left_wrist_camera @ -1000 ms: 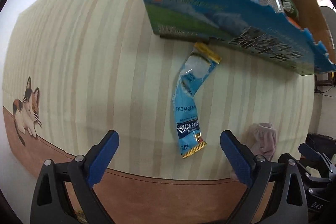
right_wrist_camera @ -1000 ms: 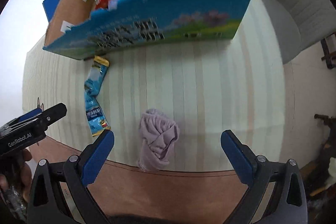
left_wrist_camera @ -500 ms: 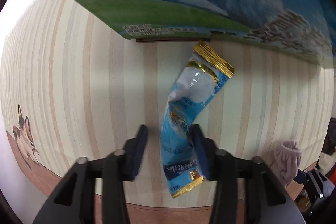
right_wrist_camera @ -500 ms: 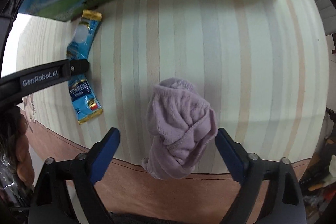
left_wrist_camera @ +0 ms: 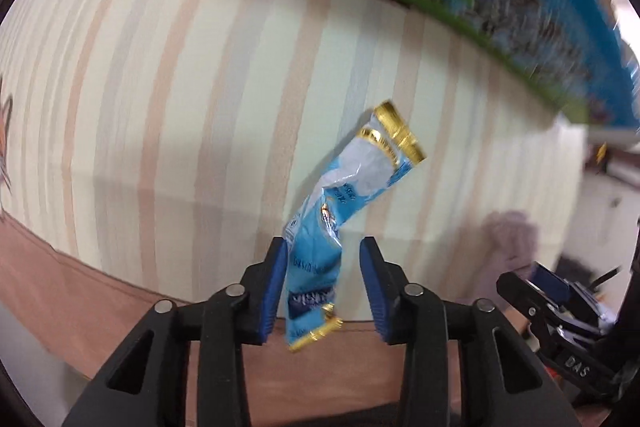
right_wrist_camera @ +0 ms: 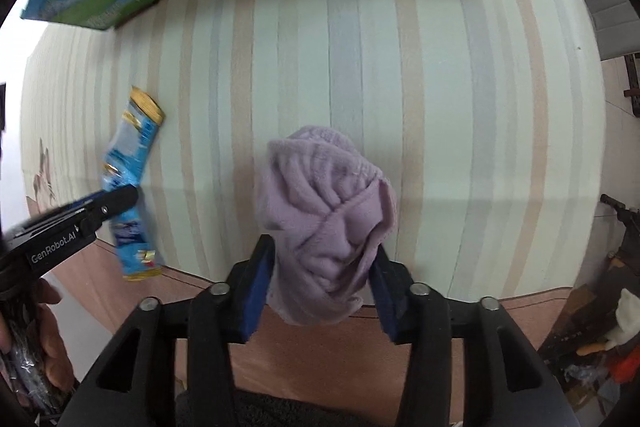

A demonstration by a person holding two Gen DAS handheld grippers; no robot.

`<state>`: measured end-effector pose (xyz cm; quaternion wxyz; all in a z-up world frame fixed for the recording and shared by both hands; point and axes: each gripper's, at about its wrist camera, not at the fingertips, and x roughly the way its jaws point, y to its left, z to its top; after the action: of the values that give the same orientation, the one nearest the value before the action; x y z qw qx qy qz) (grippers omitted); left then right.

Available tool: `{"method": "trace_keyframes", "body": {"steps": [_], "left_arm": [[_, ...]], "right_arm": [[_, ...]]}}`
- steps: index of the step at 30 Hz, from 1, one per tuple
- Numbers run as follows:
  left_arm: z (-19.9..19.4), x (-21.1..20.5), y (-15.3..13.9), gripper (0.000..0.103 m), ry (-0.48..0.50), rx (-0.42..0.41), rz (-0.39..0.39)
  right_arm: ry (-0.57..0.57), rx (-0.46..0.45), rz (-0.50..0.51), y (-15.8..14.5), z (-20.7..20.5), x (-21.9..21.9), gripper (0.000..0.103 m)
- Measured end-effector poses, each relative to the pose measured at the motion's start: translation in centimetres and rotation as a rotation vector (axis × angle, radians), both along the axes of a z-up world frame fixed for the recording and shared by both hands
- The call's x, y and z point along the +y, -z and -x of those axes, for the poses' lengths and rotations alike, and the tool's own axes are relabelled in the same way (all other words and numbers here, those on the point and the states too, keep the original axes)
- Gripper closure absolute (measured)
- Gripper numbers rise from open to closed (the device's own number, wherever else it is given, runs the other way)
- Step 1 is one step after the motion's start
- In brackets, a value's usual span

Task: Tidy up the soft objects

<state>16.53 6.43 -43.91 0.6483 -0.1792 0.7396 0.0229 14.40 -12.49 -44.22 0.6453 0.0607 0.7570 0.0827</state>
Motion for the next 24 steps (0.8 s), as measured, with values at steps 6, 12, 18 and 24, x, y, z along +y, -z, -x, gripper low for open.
{"method": "trace_keyframes", "body": {"steps": [6,12,18,24], "left_arm": [[3.5,4.2,-4.0,0.052,-0.167,-0.07,-0.336],[7.2,8.5,-2.9,0.05,-0.268,0.083,-0.58],[10.3,9.8,-2.4,0.05,-0.307,0.142,-0.615],[8.6,9.1,-2.8,0.05,-0.263,0.081,-0.574]], "right_arm": [[-0.043,-0.147,-0.095,-5.2,-0.5,4.6,0.025],[-0.13,0.014,-0.167,-0.6,-2.0,14.7,0.025],[-0.265,0.041,-0.036,3.0,-1.2,20.2,0.035],[-0.299,-0.045,0.01,1.5,-0.5,18.7,0.079]]}}
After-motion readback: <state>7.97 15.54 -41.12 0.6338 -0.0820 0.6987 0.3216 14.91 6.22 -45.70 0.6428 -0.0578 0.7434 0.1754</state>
